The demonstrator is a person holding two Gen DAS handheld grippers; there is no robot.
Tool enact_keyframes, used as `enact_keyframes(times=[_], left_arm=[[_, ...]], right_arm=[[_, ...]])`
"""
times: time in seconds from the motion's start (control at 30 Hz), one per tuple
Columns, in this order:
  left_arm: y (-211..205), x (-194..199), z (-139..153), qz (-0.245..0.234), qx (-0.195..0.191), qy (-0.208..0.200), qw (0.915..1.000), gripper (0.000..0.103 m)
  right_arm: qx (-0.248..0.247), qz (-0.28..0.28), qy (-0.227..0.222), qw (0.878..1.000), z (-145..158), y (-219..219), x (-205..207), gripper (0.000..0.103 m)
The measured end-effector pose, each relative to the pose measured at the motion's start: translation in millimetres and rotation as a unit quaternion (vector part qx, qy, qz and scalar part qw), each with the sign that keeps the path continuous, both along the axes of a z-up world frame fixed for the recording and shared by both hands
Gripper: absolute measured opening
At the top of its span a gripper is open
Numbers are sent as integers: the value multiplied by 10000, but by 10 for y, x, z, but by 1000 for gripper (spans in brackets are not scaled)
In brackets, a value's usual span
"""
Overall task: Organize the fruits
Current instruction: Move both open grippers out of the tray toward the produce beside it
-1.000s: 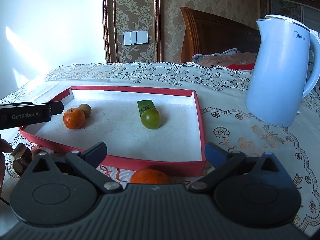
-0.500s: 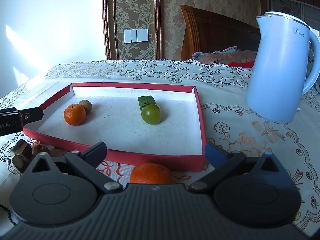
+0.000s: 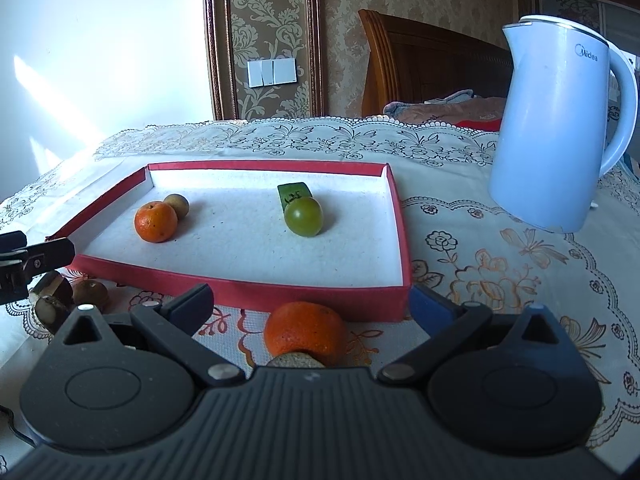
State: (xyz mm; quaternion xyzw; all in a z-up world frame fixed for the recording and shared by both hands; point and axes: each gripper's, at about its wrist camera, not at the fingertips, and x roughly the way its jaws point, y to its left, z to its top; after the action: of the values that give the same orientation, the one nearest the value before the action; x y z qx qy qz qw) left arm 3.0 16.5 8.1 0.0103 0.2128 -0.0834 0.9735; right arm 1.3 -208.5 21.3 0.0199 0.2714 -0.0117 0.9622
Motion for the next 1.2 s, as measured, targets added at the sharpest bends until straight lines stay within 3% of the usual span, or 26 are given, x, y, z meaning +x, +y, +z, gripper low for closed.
enact_keyframes(times=[0.4,0.8,1.2], left_arm=[[-124,-244,-99,-303,509,-140,9981,83],[-128,-246,-134,-410,557,28,9976,83],[-103,-166,-207,-579,482,479,9960,87]], right_arm=[[31,67,-16,10000,-19,22,-80,103],[183,135,-48,9997,-47,-26,-308,103],[125,225,-72,9996,-65,-27,-431,103]])
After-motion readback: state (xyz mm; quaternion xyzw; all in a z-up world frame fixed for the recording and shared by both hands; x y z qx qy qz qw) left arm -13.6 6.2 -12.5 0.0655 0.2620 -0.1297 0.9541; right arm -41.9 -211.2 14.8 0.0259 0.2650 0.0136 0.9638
